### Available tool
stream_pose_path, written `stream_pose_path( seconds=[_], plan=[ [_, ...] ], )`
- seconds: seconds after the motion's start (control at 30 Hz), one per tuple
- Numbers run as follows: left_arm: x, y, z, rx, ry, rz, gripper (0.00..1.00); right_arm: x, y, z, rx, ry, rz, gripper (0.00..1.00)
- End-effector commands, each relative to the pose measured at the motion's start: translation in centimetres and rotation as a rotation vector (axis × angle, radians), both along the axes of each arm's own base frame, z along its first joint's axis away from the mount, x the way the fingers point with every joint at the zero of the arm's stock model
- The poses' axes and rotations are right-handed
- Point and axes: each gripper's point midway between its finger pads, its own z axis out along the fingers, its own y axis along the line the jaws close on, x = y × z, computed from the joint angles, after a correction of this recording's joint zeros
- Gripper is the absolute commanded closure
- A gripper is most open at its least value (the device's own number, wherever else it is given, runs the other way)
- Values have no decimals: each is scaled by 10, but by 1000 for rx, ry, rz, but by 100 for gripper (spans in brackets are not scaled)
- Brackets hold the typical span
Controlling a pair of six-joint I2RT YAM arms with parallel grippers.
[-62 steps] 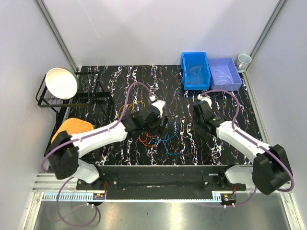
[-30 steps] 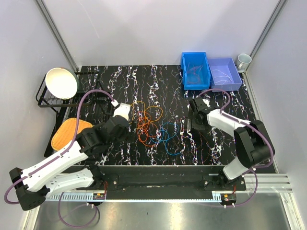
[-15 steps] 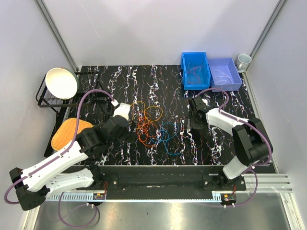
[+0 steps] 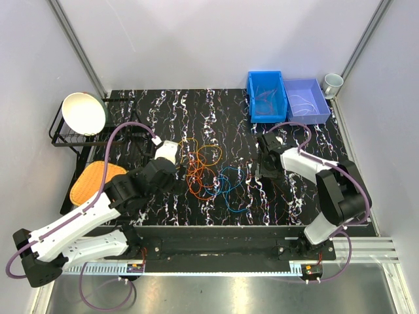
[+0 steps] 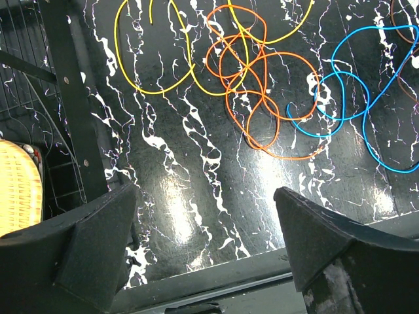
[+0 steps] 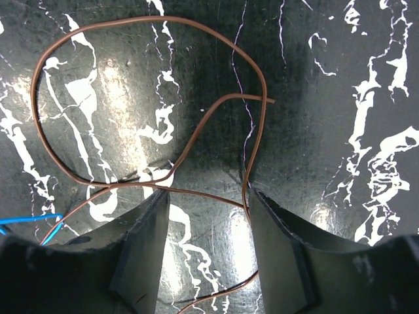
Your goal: Untangle the cables
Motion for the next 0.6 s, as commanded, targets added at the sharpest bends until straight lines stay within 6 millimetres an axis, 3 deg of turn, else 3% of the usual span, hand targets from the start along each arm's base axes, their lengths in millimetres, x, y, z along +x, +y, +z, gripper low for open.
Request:
stream_pose_path(
  seconds=[0.0, 0.2, 0.47, 0.57],
  plan=[
    [7, 1, 7, -12, -47, 20, 9, 16, 3, 3, 6, -17, -4, 45],
    [8, 2, 6, -8, -47, 24, 9, 19, 4, -1, 3, -6, 1, 55],
    [8, 2, 6, -8, -48, 26, 9, 20, 7, -4, 13, 7, 13, 97],
    [8, 2, 7, -9, -48, 24, 9, 24, 11, 1, 26, -3, 28, 100]
  ],
)
